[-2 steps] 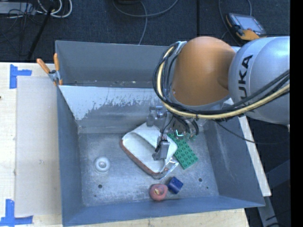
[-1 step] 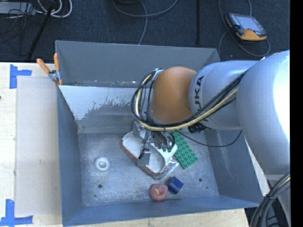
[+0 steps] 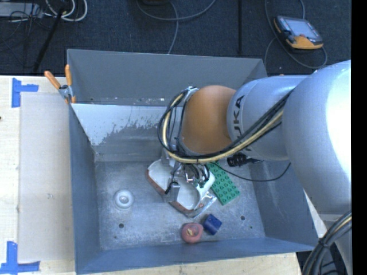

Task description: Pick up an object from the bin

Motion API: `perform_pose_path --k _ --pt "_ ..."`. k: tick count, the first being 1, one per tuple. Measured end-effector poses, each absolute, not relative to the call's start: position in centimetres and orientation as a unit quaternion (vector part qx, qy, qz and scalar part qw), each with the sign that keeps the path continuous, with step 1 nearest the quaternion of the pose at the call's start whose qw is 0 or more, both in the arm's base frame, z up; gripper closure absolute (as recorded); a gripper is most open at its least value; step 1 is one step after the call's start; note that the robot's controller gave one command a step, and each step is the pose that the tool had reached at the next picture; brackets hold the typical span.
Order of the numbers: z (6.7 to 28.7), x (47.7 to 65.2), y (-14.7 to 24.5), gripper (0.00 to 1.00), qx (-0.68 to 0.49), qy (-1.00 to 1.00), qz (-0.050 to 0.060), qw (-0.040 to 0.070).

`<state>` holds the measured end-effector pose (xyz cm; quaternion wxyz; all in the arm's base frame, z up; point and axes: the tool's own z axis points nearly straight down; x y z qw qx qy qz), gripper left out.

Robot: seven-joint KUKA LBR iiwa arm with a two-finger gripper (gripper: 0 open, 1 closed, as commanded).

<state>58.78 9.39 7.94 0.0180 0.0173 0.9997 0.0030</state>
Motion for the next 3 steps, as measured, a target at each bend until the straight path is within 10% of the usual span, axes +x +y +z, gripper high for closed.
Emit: perform_pose_path --k 2,3 --pt "7.5 59.7 9.9 0.00 0.152 0.988 0.005 0.007" --pt "7.7 60.1 9.6 1.00 0.153 0.988 0.003 0.014"
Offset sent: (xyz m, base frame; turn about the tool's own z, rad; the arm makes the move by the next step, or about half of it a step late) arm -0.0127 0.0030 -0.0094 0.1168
